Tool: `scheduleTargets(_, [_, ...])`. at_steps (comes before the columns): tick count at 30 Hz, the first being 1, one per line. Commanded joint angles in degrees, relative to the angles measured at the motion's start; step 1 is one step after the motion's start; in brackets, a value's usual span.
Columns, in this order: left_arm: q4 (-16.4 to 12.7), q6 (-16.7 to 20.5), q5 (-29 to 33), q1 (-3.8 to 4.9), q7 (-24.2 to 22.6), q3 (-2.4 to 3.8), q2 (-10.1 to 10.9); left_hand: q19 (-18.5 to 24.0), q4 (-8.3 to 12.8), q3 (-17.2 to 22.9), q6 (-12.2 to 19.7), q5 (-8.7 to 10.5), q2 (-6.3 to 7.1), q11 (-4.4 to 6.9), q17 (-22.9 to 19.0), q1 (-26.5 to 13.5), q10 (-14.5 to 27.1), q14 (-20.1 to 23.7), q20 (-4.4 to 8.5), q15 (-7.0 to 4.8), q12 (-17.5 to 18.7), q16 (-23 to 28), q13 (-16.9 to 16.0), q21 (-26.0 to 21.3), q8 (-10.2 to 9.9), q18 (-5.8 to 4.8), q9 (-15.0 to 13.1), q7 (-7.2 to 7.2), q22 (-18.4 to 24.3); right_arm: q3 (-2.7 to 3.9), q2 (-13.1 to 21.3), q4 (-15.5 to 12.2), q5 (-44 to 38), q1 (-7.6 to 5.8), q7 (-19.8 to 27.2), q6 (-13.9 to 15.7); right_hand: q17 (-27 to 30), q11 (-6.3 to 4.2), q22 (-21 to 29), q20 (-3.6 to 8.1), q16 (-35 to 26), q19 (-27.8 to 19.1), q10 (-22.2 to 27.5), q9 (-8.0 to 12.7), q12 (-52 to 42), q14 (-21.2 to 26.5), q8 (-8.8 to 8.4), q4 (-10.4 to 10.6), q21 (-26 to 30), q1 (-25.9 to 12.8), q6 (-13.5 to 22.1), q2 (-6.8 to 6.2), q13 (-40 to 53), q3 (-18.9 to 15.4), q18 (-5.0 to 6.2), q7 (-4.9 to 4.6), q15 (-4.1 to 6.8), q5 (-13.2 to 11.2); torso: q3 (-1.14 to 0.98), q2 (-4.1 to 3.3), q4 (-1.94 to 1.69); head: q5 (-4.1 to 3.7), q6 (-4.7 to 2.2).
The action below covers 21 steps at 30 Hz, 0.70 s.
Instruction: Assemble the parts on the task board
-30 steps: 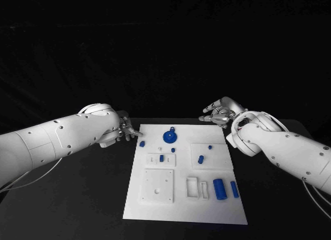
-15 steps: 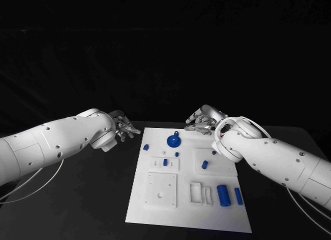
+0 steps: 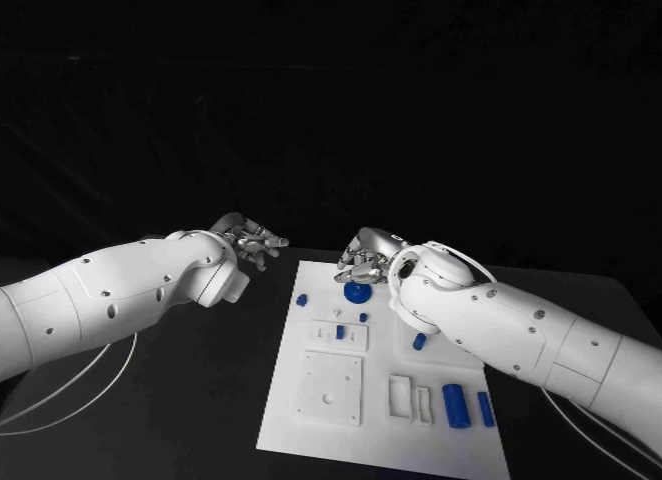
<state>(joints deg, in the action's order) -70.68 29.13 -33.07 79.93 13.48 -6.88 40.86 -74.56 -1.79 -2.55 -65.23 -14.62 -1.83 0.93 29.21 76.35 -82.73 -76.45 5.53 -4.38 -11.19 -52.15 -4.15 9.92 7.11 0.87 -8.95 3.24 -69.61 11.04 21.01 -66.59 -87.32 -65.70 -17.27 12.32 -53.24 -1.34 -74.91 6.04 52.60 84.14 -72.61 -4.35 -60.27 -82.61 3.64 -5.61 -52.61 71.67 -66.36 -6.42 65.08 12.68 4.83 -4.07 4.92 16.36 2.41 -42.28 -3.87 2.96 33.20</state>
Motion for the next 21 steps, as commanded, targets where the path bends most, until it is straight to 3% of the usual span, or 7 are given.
scheduleTargets(1, [-0.4, 11.2, 8.5, 0.32, -7.4, 0.04, -0.7, -0.3, 0.0, -0.4, 0.1, 0.22, 0.41, -0.35, 0.0, -0.3, 0.5, 0.1, -0.22, 0.31, 0.4, 0.4, 0.1, -0.4, 0.1, 0.79, 0.1, 0.34, 0.1, -0.89, -2.0, 1.4, -4.4, -0.06, -2.0, -0.8, -0.8, -0.05, -6.5, 0.27, 0.8, 3.1, -0.5, 0.0, -0.7, -0.2, -0.02, 0.7, -0.4, -0.1, -0.5, -0.51, 0.7, -0.2, -0.84, 0.01, 0.14, -0.8, 0.89, -0.24, -1.03, -0.10, -0.24])
scheduleTargets(3, [-0.5, 13.1, 9.9, 0.41, -8.9, 0.03, -1.0, -0.2, -0.1, -0.5, 0.2, 0.24, 0.53, -0.41, 0.1, -0.2, 0.7, 0.2, -0.28, 0.37, 0.5, 0.5, 0.1, -0.7, 0.1, 0.80, 0.2, 0.37, 0.1, -1.38, -3.1, 2.0, -5.0, -0.09, -2.6, -0.5, -1.4, -0.04, -6.5, 0.26, 1.0, 3.1, -0.6, 0.0, -0.9, -0.2, -0.07, 1.5, -0.6, 0.2, -0.6, -0.67, 1.3, -0.4, -0.82, 0.04, 0.15, -1.2, 1.07, -0.42, -1.26, -0.14, -0.29])
scheduleTargets(4, [-0.6, 14.0, 10.6, 0.46, -9.6, 0.03, -1.2, -0.3, -0.2, -0.5, 0.2, 0.18, 0.60, -0.42, 0.1, 0.0, 0.8, 0.2, -0.34, 0.40, 0.5, 0.6, 0.1, -0.9, 0.2, 0.85, 0.3, 0.36, 0.2, -1.65, -3.7, 2.3, -5.4, -0.10, -2.9, -0.2, -1.7, -0.08, -6.6, 0.24, 1.3, 3.1, -0.9, -0.1, -1.2, -0.3, 0.00, 1.9, -0.7, 0.0, -0.8, -0.90, 1.6, -0.7, -0.83, 0.17, 0.11, -3.4, 1.13, -0.47, -1.32, -0.15, -0.28])
scheduleTargets(6, [-0.7, 15.5, 11.6, 0.54, -10.7, 0.03, -1.5, -0.3, -0.2, -0.4, 0.2, 0.15, 0.61, -0.42, 0.2, 0.1, 0.8, 0.2, -0.34, 0.41, 0.5, 0.6, 0.1, -1.0, 0.3, 0.86, 0.3, 0.37, 0.2, -2.23, -4.6, 2.8, -6.2, -0.12, -3.5, 0.3, -2.1, -0.05, -6.6, 0.21, 1.6, 3.1, -1.1, -0.1, -1.5, -0.4, -0.01, 2.5, -0.9, 0.2, -0.9, -1.17, 2.0, -0.8, -0.84, 0.18, 0.09, -4.2, 1.37, -0.63, -1.65, -0.27, -0.28])
scheduleTargets(9, [-0.9, 17.3, 13.1, 0.68, -12.5, 0.02, -1.9, -0.3, -0.2, -0.4, 0.2, 0.10, 0.64, -0.46, 0.2, 0.3, 0.9, 0.3, -0.36, 0.44, 0.6, 0.7, 0.1, -1.2, 0.3, 0.85, 0.3, 0.40, 0.1, -3.07, -5.8, 3.7, -7.4, -0.13, -4.4, 1.5, -2.5, -0.05, -6.6, 0.21, 1.8, 3.2, -1.3, -0.1, -1.7, -0.4, -0.01, 3.2, -1.0, 0.4, -1.0, -1.56, 2.4, -0.8, -0.83, 0.19, 0.08, -5.2, 1.53, -0.87, -1.95, -0.37, -0.35])
scheduleTargets(21, [-1.6, 21.0, 16.1, 0.95, -16.6, 0.02, -2.5, -0.4, 0.2, -0.3, 0.2, -0.14, 0.78, -0.45, 0.3, 0.8, 1.0, 0.3, -0.36, 0.43, 0.7, 0.7, 0.1, -1.4, 0.4, 0.86, 0.4, 0.40, 0.1, -5.07, -8.3, 5.7, -11.4, -0.02, -7.1, 4.5, -3.3, -0.17, -6.6, 0.31, 2.1, 3.2, -1.6, -0.6, -1.8, -0.5, 0.00, 5.2, -1.6, 0.7, -1.7, -2.79, 3.0, -1.2, -0.81, 0.44, 0.20, -7.8, 1.78, -1.34, -2.54, -0.33, -0.57])
